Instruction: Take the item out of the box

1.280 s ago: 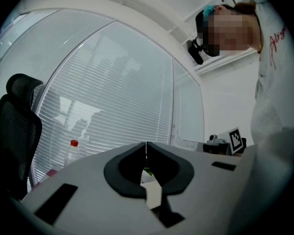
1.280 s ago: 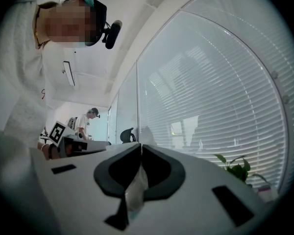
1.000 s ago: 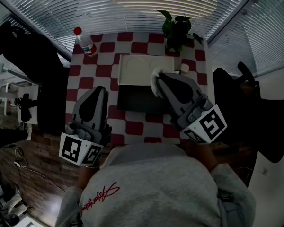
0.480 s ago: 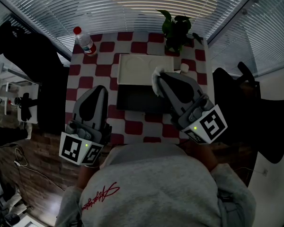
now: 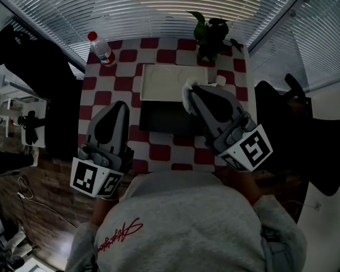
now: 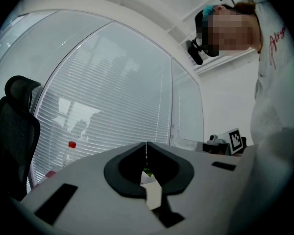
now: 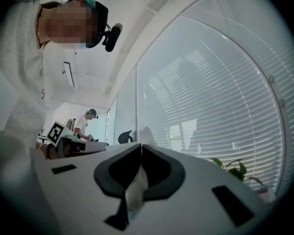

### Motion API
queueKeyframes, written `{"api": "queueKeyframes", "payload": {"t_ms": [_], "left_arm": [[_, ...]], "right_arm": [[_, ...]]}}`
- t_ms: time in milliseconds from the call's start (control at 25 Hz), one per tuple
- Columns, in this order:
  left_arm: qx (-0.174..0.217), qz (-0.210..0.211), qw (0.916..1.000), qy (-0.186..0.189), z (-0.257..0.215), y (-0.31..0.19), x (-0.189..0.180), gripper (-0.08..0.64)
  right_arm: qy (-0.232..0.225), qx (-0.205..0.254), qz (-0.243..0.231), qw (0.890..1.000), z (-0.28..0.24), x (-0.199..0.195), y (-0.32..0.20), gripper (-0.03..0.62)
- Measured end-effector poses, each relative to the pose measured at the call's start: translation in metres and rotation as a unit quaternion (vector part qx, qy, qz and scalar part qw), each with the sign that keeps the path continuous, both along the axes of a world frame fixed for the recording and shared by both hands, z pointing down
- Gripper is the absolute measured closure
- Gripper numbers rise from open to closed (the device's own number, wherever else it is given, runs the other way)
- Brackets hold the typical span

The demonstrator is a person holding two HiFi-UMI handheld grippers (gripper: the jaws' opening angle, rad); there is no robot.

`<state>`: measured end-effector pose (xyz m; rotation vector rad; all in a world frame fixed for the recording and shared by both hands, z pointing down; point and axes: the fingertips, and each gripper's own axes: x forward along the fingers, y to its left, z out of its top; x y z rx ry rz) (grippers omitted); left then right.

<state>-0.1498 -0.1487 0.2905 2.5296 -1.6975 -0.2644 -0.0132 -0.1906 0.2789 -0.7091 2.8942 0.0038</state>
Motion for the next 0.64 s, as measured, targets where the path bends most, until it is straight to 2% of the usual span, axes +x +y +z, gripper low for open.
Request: {"api": "queueKeyframes", "payload": {"t_ms": [640], "left_arm": [[-0.002,-0.001,1.0000,0.002,0.0007,-0.0005,0.0002,0.543]], "right_arm": [[0.004,0.002,0.001,1.000,-0.0001,0.0009,-0.0005,0.575]]}}
